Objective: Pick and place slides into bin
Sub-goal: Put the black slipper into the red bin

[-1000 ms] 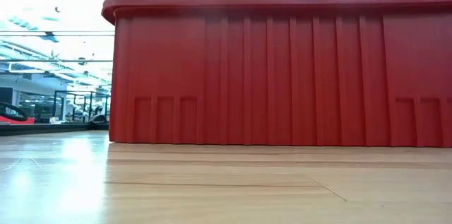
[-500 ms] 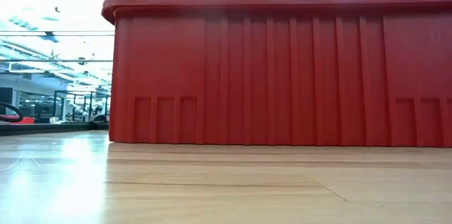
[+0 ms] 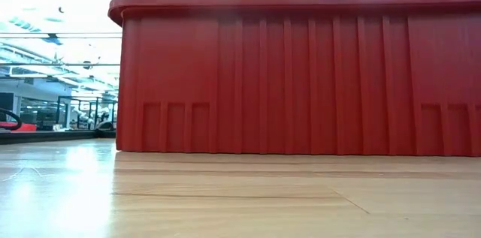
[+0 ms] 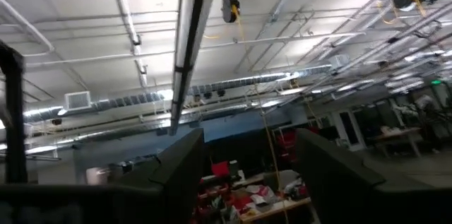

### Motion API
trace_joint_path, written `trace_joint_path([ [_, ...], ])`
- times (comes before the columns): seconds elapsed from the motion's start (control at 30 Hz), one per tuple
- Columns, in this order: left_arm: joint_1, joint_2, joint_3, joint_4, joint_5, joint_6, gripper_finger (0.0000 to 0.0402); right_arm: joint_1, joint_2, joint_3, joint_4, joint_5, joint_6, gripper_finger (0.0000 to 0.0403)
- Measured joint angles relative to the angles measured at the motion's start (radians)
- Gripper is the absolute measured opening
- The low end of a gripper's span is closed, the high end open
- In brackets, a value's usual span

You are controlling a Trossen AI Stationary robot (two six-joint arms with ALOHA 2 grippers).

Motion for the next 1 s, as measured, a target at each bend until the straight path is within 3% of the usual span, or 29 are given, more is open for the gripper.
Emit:
trace_joint_path([
  [0.2,0.056,0.108,0.206,-0.218,-0.021,-0.001,0.0002,0.0,0.013,0.0,-0.015,0.046,-0.003,0.0212],
  [0.33,0.07,0.19,0.276,-0.347,-0.04,0.043,0.0005,0.0,0.025,0.0,-0.015,0.065,-0.01,0.0212],
  [0.63,0.071,0.326,0.284,-0.479,-0.128,0.131,0.0007,0.0,0.062,0.0,0.002,0.116,0.011,0.0212],
  [1.0,0.078,0.455,0.284,-0.445,-0.166,0.156,0.0007,0.0,0.101,0.0,0.005,0.116,0.016,0.0212],
])
